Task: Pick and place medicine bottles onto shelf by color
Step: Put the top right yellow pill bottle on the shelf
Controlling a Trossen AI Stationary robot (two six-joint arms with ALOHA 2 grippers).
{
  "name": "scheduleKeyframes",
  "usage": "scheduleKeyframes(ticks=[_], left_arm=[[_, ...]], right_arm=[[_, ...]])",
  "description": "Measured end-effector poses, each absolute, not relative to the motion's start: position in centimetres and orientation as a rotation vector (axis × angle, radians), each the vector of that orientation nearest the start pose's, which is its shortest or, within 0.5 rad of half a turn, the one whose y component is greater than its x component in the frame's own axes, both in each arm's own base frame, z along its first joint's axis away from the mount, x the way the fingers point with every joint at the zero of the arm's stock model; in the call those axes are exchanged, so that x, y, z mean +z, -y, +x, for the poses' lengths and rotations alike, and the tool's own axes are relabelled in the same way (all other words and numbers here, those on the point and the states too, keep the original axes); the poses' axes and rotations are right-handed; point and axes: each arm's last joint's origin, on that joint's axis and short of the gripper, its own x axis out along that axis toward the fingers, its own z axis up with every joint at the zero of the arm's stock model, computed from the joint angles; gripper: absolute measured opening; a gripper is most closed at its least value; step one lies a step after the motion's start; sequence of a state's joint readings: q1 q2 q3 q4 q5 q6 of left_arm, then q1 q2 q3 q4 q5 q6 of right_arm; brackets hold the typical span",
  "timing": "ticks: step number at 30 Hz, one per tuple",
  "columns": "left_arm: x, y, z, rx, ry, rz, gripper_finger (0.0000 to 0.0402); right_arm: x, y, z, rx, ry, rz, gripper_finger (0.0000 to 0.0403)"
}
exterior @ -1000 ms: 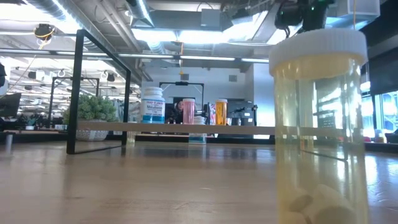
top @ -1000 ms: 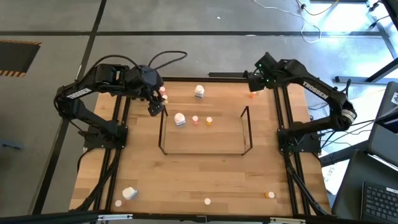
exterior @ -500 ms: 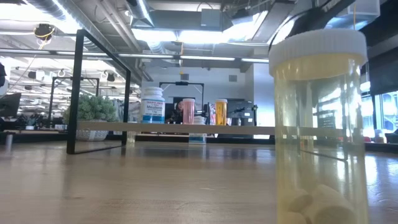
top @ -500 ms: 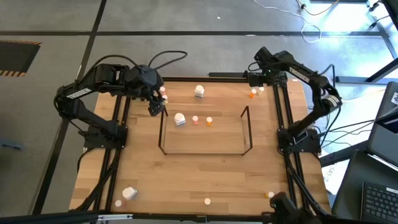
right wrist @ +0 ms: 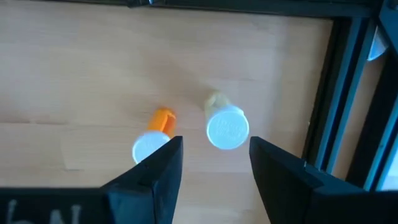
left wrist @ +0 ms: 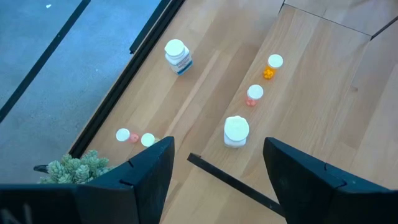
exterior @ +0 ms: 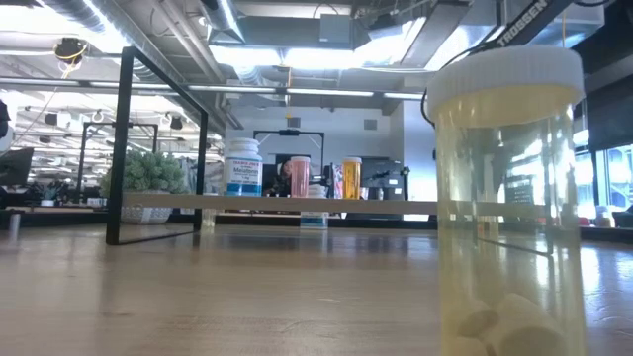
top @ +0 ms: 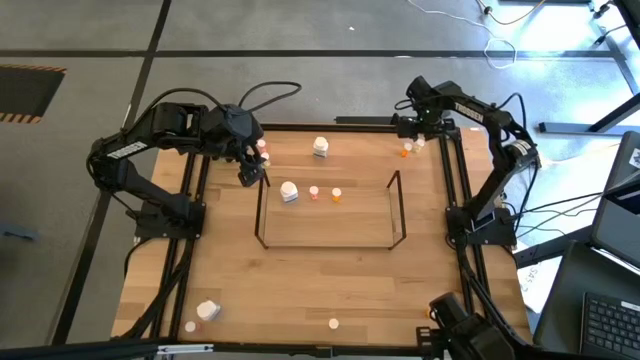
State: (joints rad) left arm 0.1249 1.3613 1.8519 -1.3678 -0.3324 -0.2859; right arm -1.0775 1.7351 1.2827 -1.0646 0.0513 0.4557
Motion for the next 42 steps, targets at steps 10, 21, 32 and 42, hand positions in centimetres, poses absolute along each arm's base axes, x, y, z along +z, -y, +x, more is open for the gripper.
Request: scheduleKeyframes(ticks=[10,21,32,42], left_arm=[[45.7,-3.6,21.1,0.549,-0.811,-0.171,0.0241],[45.7,-3.6,21.1,0.548,-0.812,-0.171,0.0241],[45.7,-3.6,21.1,0.548,-0.812,-0.17,0.0241],[45.7,-3.6,21.1,0.548,-0.812,-0.17,0.0241]], right_arm=[[20.3,28.3,14.6,-1.242,-1.217,1.151,0.0187],[19.7,28.8,14.0,-1.249,-1.233,1.169,0.0187],[19.7,28.8,13.9,-1.243,-1.241,1.168,0.0187],[19.7,28.9,14.0,-1.223,-1.226,1.175,0.0187]])
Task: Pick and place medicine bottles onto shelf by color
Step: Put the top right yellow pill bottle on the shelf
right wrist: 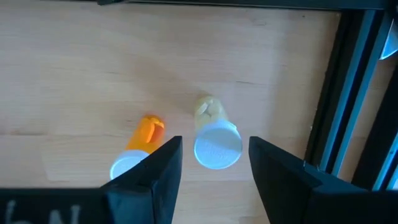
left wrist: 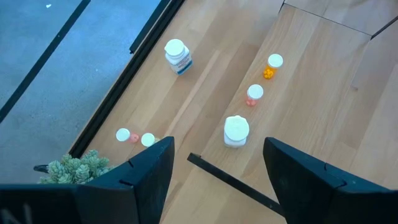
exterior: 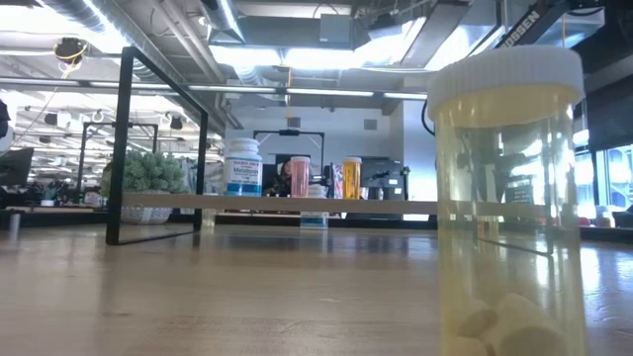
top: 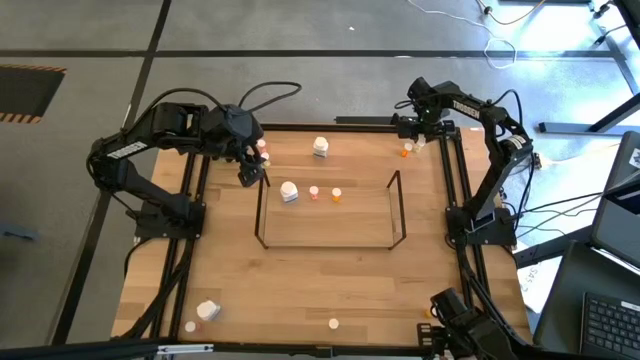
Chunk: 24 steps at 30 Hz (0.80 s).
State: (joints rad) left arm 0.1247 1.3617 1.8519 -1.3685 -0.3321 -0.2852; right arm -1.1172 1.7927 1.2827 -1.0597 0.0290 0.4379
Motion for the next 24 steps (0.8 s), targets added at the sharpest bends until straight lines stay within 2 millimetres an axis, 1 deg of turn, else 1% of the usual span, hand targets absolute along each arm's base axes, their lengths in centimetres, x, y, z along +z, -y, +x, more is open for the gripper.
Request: scheduleKeyframes(ticks=[24], left_arm=[[45.68,-3.6,21.1,0.548,-0.812,-0.17,0.0241]], right_arm=[[19.71,28.87,13.97,-1.228,-1.23,1.179,0.0187]])
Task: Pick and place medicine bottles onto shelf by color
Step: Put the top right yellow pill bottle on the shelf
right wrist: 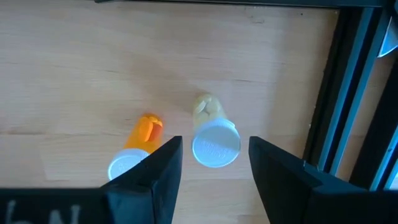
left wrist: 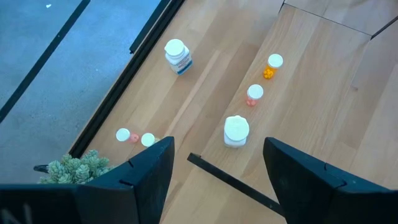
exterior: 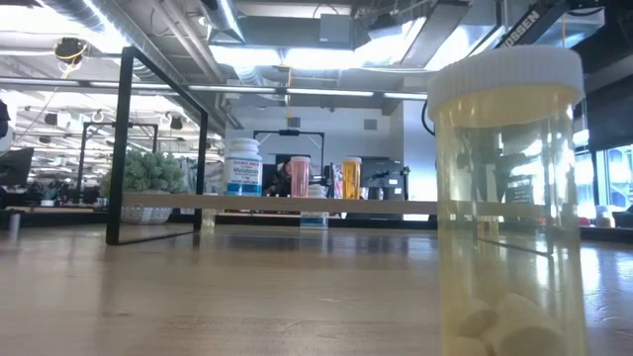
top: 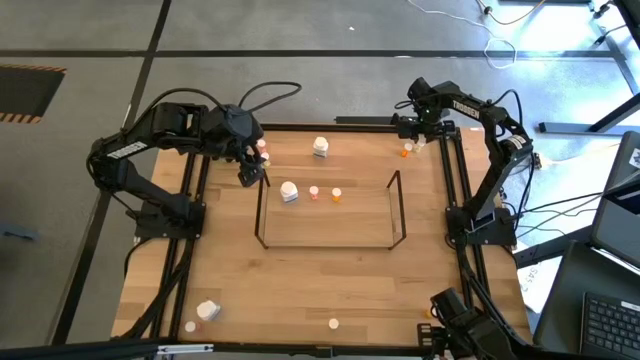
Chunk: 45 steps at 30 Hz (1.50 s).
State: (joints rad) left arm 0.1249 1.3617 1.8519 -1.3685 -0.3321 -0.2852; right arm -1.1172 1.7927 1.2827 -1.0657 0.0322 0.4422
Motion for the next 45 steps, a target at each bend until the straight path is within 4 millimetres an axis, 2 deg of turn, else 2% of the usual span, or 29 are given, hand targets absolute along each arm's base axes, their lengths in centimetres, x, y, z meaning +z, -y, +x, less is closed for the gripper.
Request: scheduleKeyframes(ticks=[11,18,36,45], left_arm=[[45.7,-3.6,21.1,0.548,-0.812,-0.17,0.0241],[45.7,-3.6,21.1,0.548,-0.812,-0.17,0.0241],[45.7,-3.6,21.1,0.548,-0.812,-0.17,0.0241],[45.7,-3.6,21.1,0.548,-0.812,-0.17,0.0241]], right_arm=[[19.6,28.9,14.0,-1.213,-1.239,1.156,0.0187],[18.1,28.3,13.7,-1.186,-1.267,1.146,0.0187],[18.1,28.7,13.9,-1.183,-1.218,1.124,0.0186],[18.1,28.7,13.9,-1.18,-1.222,1.122,0.0134]])
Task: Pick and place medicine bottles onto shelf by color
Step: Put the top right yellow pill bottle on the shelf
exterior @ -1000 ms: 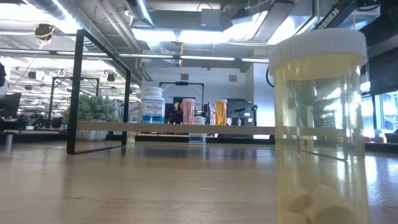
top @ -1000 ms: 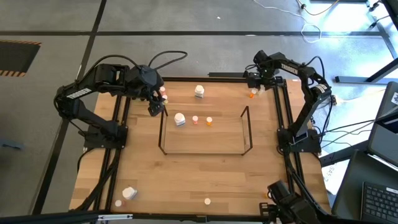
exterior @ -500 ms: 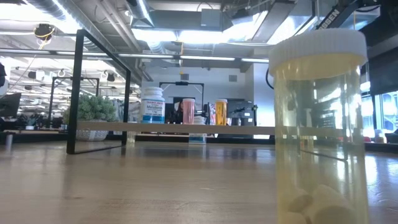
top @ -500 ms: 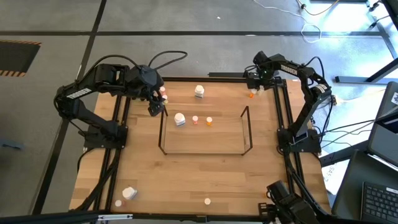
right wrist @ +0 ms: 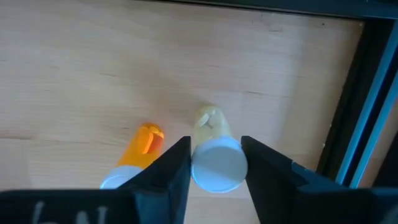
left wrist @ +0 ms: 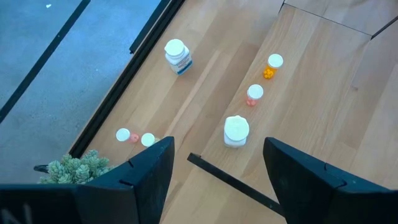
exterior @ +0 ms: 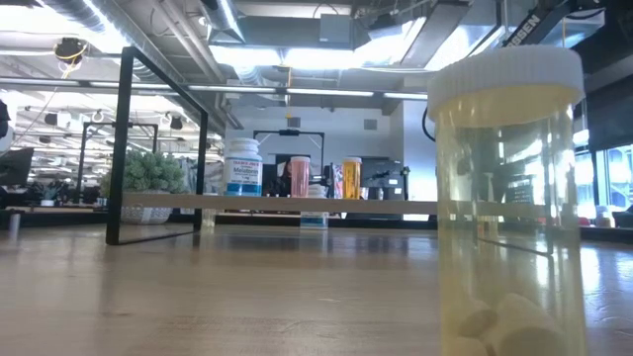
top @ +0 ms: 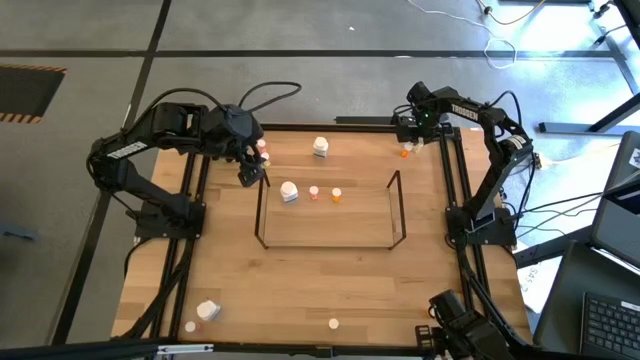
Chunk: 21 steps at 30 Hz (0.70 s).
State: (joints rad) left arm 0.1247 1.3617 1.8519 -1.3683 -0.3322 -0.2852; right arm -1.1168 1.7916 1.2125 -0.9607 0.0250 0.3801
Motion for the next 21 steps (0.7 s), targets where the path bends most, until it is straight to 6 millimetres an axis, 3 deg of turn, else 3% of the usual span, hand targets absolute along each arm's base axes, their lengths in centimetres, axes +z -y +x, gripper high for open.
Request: scheduleKeyframes(ticks=[15,21], left_arm=[[45.7,-3.6,21.1,0.548,-0.812,-0.17,0.0241],[45.7,-3.6,21.1,0.548,-0.812,-0.17,0.0241]], right_arm=[[18.1,28.7,13.9,-1.134,-1.257,1.062,0.0124],[19.8,28.1,13.6,-1.122,-1.235,1.028,0.012]])
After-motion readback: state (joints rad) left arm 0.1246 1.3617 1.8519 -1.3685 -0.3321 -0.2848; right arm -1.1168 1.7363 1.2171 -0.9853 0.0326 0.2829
